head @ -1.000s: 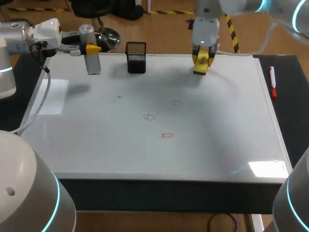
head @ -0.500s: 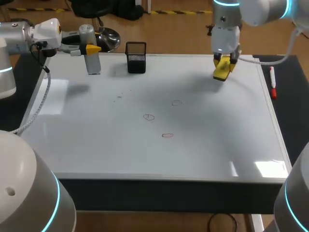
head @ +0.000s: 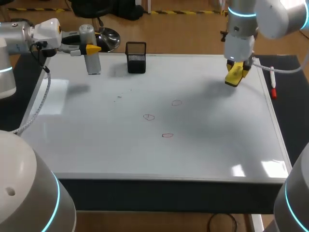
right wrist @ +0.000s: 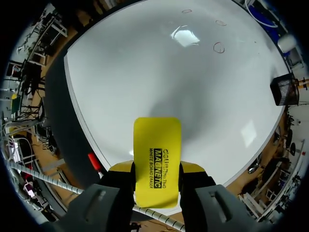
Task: Pick up the inspection probe, press it on each red-marked spot on the whiteboard one by one, put down the probe, pick up the eraser, and wipe off all the red marks.
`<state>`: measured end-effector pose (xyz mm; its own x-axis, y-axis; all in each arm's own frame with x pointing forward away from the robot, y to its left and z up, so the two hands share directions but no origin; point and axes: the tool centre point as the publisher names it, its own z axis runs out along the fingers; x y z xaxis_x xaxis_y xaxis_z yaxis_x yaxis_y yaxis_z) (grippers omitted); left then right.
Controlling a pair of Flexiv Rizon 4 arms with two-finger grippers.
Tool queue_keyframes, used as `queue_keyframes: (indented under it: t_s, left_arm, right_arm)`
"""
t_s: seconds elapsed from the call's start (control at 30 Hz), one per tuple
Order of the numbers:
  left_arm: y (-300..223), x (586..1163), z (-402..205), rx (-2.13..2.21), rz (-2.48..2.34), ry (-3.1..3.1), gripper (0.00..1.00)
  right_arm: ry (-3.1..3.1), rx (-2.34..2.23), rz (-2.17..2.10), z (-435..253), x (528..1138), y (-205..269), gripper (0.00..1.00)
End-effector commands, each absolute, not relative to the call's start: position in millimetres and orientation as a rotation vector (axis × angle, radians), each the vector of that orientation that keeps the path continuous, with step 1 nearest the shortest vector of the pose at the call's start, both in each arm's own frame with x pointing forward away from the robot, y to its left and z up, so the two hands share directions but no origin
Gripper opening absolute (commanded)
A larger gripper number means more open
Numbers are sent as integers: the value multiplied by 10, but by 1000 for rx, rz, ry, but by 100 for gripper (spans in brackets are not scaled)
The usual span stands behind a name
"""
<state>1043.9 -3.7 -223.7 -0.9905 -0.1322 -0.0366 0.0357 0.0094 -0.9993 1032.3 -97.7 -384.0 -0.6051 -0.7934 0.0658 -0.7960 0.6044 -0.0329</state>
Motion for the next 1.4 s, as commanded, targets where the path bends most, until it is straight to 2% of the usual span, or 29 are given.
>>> queue_keyframes:
  t_s: [0.03,0.33,1.4]
  left_arm:
    - [-41,10433,-2225,-104,-2126,2142,0]
    - [-41,10433,-2225,-104,-2126,2142,0]
    - [-41,10433,-2225,-104,-2126,2142,0]
  right_arm:
    - [-2812,1395,69,-3863,10247,-1049,0]
    - [-2809,1414,30,-3864,10277,-1170,0]
    - [-2770,1488,-61,-3837,10373,-1156,0]
